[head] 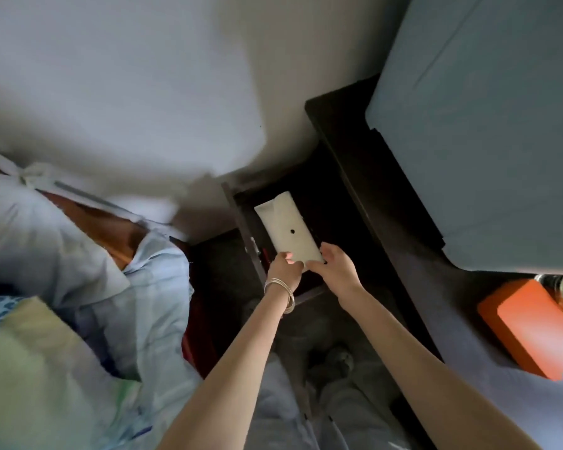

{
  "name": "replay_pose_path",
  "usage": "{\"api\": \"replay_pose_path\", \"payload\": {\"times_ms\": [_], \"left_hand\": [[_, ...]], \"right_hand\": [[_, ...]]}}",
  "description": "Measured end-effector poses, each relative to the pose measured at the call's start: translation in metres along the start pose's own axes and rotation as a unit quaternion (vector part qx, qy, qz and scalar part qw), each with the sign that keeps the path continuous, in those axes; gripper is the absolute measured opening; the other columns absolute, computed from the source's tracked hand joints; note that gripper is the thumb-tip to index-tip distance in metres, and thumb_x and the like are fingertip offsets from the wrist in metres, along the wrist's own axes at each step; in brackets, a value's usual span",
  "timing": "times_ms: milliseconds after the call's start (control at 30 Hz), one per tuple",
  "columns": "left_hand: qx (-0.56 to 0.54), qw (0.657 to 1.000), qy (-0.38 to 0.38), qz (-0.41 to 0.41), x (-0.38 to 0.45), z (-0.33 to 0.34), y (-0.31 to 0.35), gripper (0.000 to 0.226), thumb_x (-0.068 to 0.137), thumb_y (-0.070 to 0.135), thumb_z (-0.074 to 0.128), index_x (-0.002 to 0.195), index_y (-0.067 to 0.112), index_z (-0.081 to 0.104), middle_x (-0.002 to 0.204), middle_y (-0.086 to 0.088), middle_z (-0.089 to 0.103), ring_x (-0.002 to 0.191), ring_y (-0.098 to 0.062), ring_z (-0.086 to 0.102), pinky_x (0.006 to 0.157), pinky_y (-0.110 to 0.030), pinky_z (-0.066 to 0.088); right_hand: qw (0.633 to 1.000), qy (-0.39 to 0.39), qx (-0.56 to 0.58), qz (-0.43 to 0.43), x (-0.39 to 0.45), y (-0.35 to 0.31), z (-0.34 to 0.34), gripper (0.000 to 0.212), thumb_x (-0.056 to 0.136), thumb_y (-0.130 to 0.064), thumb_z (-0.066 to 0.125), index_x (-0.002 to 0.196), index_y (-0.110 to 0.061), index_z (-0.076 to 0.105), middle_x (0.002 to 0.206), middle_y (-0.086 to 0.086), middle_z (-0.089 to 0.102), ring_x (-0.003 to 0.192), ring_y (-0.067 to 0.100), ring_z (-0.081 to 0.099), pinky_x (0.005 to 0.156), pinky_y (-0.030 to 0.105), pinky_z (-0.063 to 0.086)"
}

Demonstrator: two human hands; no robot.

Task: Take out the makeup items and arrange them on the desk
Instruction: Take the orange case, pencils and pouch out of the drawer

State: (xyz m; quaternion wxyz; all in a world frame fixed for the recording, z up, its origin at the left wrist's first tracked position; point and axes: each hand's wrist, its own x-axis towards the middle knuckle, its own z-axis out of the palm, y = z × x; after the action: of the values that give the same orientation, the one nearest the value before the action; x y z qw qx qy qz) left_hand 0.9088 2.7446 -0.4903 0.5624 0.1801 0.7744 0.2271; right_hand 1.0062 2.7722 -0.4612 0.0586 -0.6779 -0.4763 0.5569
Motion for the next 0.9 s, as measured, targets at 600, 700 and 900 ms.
{"api": "replay_pose_path", "payload": {"times_ms": [600, 700, 900], "left_hand": [[-0.032, 0.997, -0.058, -0.043, 0.139, 0.05, -0.018, 0.045, 0.089, 0.0, 0.049, 0.133, 0.004, 0.045, 0.134, -0.015, 0.051, 0.124, -0.029, 0.049, 0.099, -0.03, 0.04], [-0.028, 0.997, -0.056, -0.043, 0.145, 0.059, -0.025, 0.042, 0.088, 0.0, 0.049, 0.13, 0.005, 0.048, 0.131, -0.013, 0.054, 0.119, -0.028, 0.052, 0.088, -0.022, 0.04], [-0.067, 0.996, -0.046, -0.043, 0.148, 0.076, -0.029, 0.04, 0.087, -0.002, 0.045, 0.126, 0.003, 0.052, 0.126, -0.018, 0.057, 0.118, -0.033, 0.053, 0.097, -0.033, 0.042]], "right_hand": [[0.959, 0.049, -0.251, 0.123, 0.178, 0.063, 0.025, 0.043, 0.093, -0.013, 0.051, 0.135, -0.009, 0.043, 0.139, 0.018, 0.04, 0.123, 0.037, 0.046, 0.097, 0.046, 0.047], [0.936, 0.034, -0.32, 0.139, 0.191, 0.072, 0.027, 0.05, 0.091, -0.019, 0.056, 0.137, -0.01, 0.039, 0.142, 0.018, 0.036, 0.125, 0.038, 0.043, 0.093, 0.051, 0.048], [0.89, 0.035, -0.443, 0.107, 0.197, 0.081, 0.031, 0.048, 0.095, -0.016, 0.05, 0.138, -0.005, 0.034, 0.145, 0.016, 0.033, 0.134, 0.034, 0.031, 0.09, 0.044, 0.046]]}}
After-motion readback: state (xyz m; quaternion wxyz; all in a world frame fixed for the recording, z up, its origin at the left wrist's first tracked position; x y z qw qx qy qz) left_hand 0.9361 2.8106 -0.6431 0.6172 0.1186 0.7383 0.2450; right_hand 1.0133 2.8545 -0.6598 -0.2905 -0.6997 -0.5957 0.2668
